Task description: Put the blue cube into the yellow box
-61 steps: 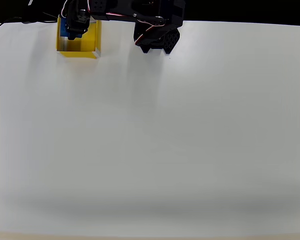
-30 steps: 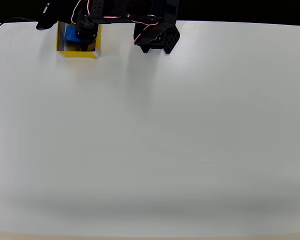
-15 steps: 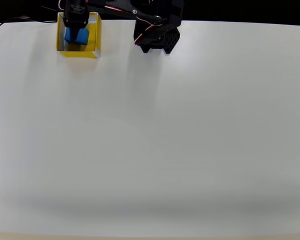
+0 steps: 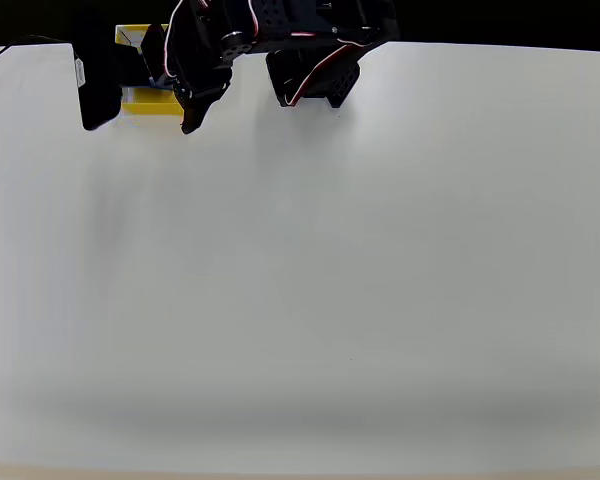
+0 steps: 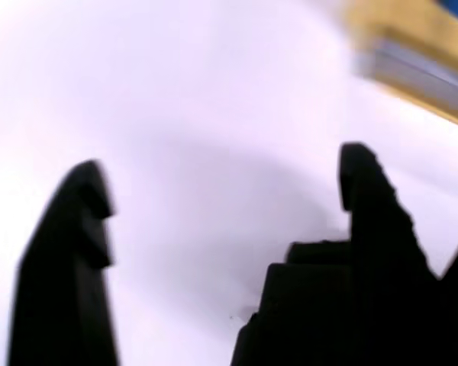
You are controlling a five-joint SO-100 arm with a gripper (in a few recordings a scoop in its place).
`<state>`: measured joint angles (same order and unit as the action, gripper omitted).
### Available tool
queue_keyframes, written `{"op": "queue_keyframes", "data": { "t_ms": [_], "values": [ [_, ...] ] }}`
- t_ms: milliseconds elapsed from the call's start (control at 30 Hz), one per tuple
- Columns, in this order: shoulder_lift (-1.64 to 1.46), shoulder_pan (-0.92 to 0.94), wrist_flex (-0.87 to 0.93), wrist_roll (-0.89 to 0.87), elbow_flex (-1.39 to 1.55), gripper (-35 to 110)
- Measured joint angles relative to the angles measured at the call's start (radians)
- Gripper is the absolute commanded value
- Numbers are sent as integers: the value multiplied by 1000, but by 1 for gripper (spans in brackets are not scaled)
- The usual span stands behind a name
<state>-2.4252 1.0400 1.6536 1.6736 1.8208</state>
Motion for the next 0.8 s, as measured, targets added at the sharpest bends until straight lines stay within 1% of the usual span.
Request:
{"op": "queue_keyframes", "data": {
  "t_ms": [200,367,467,633,800],
  "values": [
    [-52,-328,-8,-12,44,16],
    [-176,-640,-112,-60,264,10],
    [-265,-784,-181,-69,420,7],
    [-428,-960,-299,-81,723,2],
    [-597,-1046,-365,-75,985,0]
  ]
}}
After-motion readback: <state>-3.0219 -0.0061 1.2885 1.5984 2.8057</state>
